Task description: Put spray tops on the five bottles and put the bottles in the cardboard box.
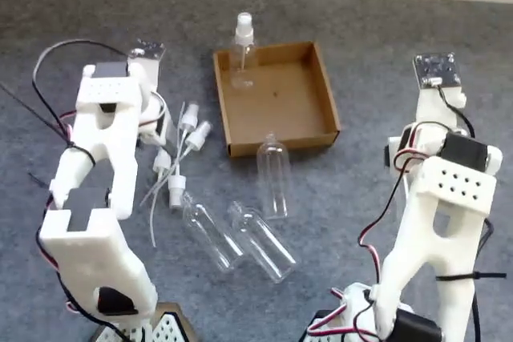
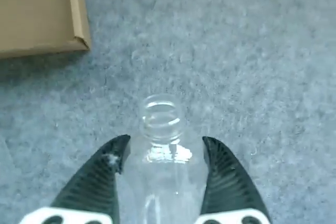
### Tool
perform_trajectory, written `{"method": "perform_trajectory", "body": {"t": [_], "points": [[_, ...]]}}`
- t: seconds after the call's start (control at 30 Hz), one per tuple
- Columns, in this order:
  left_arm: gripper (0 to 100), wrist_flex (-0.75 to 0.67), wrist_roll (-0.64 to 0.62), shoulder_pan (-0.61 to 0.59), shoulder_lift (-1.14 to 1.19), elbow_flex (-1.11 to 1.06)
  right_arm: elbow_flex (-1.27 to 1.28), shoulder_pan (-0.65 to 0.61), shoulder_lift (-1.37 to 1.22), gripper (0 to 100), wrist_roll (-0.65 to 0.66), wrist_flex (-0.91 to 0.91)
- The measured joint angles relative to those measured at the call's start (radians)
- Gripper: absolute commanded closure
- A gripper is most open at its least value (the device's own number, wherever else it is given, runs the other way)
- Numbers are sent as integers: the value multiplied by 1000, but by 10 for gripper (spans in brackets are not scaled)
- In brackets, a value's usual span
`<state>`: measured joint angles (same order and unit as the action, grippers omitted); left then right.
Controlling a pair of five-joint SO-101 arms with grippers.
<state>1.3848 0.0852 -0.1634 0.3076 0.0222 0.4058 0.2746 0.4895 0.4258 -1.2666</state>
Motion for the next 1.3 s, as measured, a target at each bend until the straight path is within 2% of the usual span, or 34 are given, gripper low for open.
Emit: {"method": "perform_trajectory", "body": {"t": [0.23, 0.47, 0.67, 0.87, 1.03, 1.3], "points": [[793, -127, 6, 5, -21, -124, 94, -14, 71, 995, 0, 6], [854, -153, 8, 5, 0, -132, 129, -17, 221, 995, 0, 12], [857, -158, 51, 5, 0, -135, 132, -18, 258, 995, 0, 12], [862, -158, 104, 5, 6, -160, 132, -118, 253, 995, 0, 12], [950, -175, 114, 5, 6, -210, 132, -215, 245, 995, 0, 12], [954, -224, 112, 2, -11, -232, 132, -264, 245, 995, 0, 12]]}}
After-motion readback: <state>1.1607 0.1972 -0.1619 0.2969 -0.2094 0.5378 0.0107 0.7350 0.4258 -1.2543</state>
